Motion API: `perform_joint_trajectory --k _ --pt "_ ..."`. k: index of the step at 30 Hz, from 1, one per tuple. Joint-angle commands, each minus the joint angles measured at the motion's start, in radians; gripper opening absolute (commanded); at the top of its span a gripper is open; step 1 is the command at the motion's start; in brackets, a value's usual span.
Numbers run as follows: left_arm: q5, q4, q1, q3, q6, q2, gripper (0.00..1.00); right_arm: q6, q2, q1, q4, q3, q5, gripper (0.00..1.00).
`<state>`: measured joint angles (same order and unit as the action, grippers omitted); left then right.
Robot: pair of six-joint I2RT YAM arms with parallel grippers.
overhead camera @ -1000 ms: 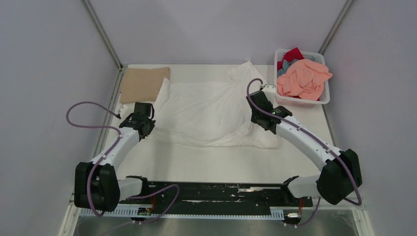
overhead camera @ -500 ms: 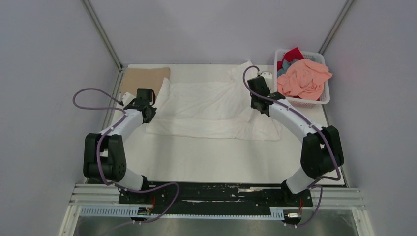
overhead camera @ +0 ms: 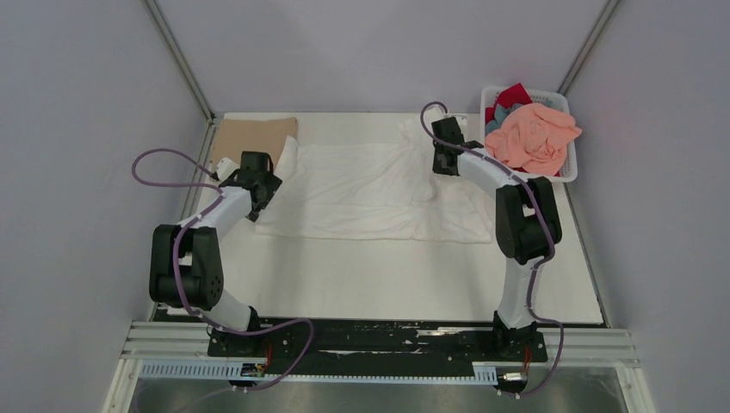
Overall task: Fold and stack the t-shirts
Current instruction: Fold the flattened tshirt in 1/3 of the way, then grab the side of the flattened tshirt furthest away from the robot with both arms
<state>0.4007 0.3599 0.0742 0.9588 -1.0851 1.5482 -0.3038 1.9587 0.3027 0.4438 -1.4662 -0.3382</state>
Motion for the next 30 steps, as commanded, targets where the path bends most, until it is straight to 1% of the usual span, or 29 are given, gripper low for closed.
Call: perform_joint_trajectory --k 1,2,3,4,6,8,10,14,17,20,23,25,28,30 --pt "0.012 -0.018 -0.01 0.038 0.02 -0.065 0.98 0.024 0.08 -0.023 -0.067 -0.169 0.11 0.33" --pt "0.006 -0.017 -0.01 0.034 0.035 -0.09 1.0 0.028 0.085 -0.022 -0.067 -0.192 0.14 0.52" --pt "-0.008 -0.012 -0.01 0.033 0.042 -0.103 1.0 0.024 0.079 -0.021 -0.067 -0.202 0.166 0.64" --pt "-0.016 -0.006 -0.009 0.029 0.054 -0.128 1.0 0.019 0.069 -0.019 -0.067 -0.199 0.183 0.69" --pt "-0.042 0.002 -0.01 0.01 0.075 -0.172 1.0 0.012 0.01 -0.009 -0.067 -0.159 0.18 0.76" --pt "-0.091 0.005 -0.009 -0.017 0.093 -0.217 1.0 -0.011 -0.058 0.005 -0.069 -0.054 0.164 0.86" --pt "-0.153 -0.016 -0.009 -0.046 0.12 -0.26 1.0 -0.039 -0.129 0.014 -0.076 0.05 0.179 0.99" --pt "-0.293 -0.079 -0.007 -0.087 0.172 -0.296 1.0 -0.096 -0.236 0.026 -0.132 0.237 0.265 1.0" --pt "-0.336 -0.094 0.003 -0.088 0.199 -0.271 1.0 -0.09 -0.23 0.029 -0.207 0.277 0.414 1.0" --pt "-0.373 -0.117 0.01 -0.079 0.212 -0.233 1.0 -0.08 -0.141 0.036 -0.234 0.207 0.467 1.0" --pt "-0.406 -0.165 0.019 -0.064 0.225 -0.194 1.0 -0.094 -0.017 0.036 -0.221 0.098 0.453 1.0" --pt "-0.457 -0.194 0.024 -0.04 0.236 -0.144 1.0 -0.09 0.053 0.035 -0.221 0.012 0.448 1.0" --pt "-0.516 -0.197 0.036 0.026 0.251 -0.031 1.0 -0.087 0.138 0.029 -0.21 -0.101 0.559 1.0" --pt "-0.54 -0.191 0.041 0.064 0.256 0.031 1.0 -0.096 0.155 0.029 -0.208 -0.141 0.574 1.0"
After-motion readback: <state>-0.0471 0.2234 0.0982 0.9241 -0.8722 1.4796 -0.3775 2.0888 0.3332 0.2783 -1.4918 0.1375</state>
